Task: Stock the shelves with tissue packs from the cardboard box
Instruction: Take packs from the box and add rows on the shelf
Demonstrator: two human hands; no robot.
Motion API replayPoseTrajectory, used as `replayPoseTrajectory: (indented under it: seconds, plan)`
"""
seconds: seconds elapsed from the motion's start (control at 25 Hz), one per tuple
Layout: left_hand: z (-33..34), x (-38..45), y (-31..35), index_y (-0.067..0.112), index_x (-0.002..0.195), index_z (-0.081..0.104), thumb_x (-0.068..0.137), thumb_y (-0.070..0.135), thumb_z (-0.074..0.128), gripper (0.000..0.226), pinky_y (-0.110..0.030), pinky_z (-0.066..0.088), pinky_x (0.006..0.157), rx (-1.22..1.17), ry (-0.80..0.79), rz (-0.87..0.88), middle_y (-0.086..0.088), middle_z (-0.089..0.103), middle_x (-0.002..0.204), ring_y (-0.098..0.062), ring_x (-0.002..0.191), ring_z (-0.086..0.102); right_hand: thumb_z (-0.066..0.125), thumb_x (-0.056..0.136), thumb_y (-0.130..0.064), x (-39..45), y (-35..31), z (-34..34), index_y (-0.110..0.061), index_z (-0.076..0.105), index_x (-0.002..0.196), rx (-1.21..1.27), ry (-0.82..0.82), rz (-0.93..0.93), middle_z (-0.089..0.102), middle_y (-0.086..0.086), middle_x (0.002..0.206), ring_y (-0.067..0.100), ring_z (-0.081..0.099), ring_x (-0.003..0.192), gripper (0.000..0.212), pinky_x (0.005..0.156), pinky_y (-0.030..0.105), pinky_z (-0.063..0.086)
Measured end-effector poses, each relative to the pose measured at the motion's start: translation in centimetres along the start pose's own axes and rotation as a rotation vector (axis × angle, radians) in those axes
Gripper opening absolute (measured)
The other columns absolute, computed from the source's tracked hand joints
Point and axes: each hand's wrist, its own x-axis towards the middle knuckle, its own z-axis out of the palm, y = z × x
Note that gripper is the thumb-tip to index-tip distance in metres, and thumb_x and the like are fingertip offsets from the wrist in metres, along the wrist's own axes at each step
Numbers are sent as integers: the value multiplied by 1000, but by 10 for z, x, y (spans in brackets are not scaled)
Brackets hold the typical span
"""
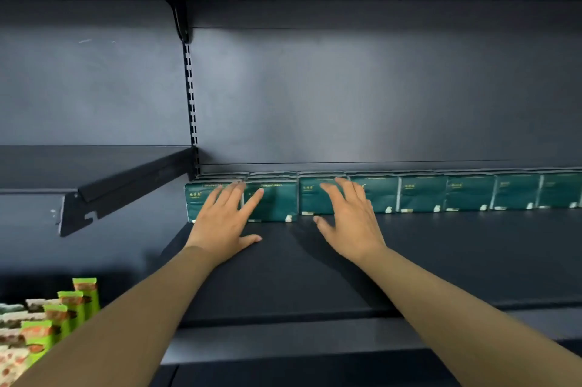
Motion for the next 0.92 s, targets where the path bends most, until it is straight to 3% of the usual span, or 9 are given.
replayPoseTrajectory:
  seconds: [0.28, 0.48, 0.6, 0.76, 0.92]
  plan:
    - [-121, -68, 91, 11, 131, 54, 69, 58, 72, 80, -45, 48, 89, -41, -22, -103, -21, 57, 120, -37, 110, 56, 55, 90, -40, -123, 35, -117, -24, 35, 141, -19, -47, -169, 27, 1, 147, 17, 18, 136, 57, 107, 35, 25]
    - [-160, -148, 191, 11, 132, 54, 75, 54, 68, 74, -48, 46, 92, -169, -114, -209, -23, 53, 129, -38, 117, 53, 56, 90, -38, -223, 61, -141, -22, 38, 140, 3, -160, -217, 29, 1, 147, 18, 19, 137, 56, 107, 37, 28]
    - [-161, -199, 248, 14, 140, 44, 78, 57, 64, 78, -46, 39, 102, -218, -305, -237, -21, 43, 141, -35, 128, 44, 60, 87, -36, -281, 80, -125, -20, 42, 137, 39, -232, -207, 34, 2, 145, 20, 24, 137, 55, 104, 38, 31]
    - [-143, -276, 320, 23, 152, 5, 91, 64, 34, 79, -38, 13, 116, -297, -676, -245, -12, 6, 158, -27, 145, 8, 58, 89, -36, -361, 109, -84, -21, 38, 140, 77, -405, -126, 32, 0, 144, 18, 22, 137, 57, 106, 36, 29]
    - [-117, -364, 394, 27, 152, 4, 92, 63, 32, 75, -39, 14, 115, -434, -932, -259, -11, 4, 158, -27, 145, 8, 59, 88, -34, -440, 137, -28, -20, 36, 141, 163, -639, -64, 36, 0, 140, 19, 28, 133, 59, 107, 37, 31]
